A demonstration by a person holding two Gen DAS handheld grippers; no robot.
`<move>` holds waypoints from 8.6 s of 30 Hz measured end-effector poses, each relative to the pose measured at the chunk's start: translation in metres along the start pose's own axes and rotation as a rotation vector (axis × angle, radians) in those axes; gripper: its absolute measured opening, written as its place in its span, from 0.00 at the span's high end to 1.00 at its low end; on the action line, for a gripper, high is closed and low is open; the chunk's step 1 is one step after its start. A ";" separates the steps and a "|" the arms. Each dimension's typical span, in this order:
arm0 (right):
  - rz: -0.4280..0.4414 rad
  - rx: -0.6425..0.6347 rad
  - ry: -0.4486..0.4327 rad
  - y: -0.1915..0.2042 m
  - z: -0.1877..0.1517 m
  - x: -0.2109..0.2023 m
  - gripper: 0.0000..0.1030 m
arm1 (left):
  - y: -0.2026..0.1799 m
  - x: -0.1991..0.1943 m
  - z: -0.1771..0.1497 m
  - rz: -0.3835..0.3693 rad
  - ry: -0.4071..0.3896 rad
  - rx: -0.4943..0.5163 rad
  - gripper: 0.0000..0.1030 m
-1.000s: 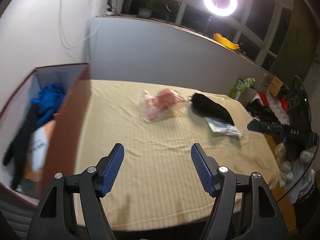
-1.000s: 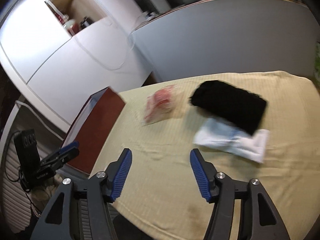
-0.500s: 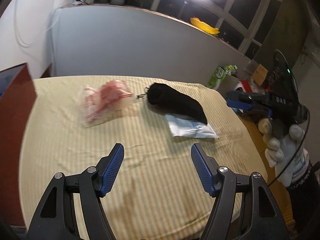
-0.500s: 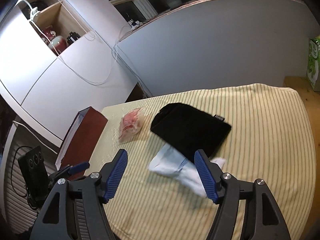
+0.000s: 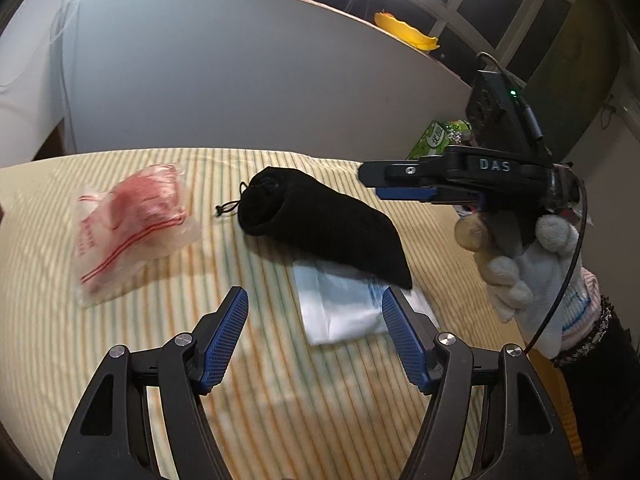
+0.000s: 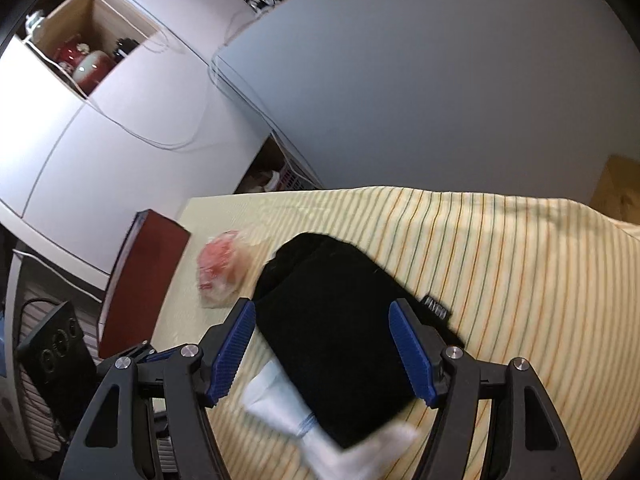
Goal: Organize soft objects
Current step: 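Close both tools on the black velvet pouch, then lift the pouch with both tools and carry it over the box, then lower the pouch into the box and open both tools, then move the left tool to the clear bag while the right tool approaches the white packet, then close the left tool on the clear bag while the right tool closes on the white packet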
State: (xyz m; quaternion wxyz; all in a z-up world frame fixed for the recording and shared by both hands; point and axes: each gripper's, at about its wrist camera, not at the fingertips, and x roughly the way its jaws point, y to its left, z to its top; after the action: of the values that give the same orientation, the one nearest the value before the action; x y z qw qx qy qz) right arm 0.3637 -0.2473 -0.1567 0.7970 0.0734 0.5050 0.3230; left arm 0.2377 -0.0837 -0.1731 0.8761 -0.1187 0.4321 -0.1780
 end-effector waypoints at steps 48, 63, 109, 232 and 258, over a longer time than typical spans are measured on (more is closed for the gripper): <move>0.098 0.014 0.014 0.016 -0.005 -0.017 0.64 | -0.020 0.003 0.051 -0.072 -0.051 0.066 0.59; 0.121 -0.077 -0.011 0.146 -0.020 -0.026 0.66 | 0.030 -0.126 0.028 -0.048 -0.160 0.041 0.60; 0.190 -0.129 0.136 0.380 0.016 0.206 0.67 | 0.273 -0.242 0.002 0.358 -0.137 -0.093 0.56; -0.659 -0.674 0.111 0.103 -0.099 0.059 0.25 | 0.084 -0.114 -0.005 0.179 -0.013 0.155 0.26; -0.314 -0.301 0.143 0.034 -0.072 0.011 0.24 | 0.070 0.020 0.049 0.246 0.180 0.466 0.26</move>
State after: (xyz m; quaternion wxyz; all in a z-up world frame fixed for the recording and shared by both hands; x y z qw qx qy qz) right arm 0.2907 -0.2296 -0.1842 0.8016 -0.1489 0.5118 0.2709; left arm 0.3026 -0.0262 -0.1837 0.8528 0.1556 0.4669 -0.1749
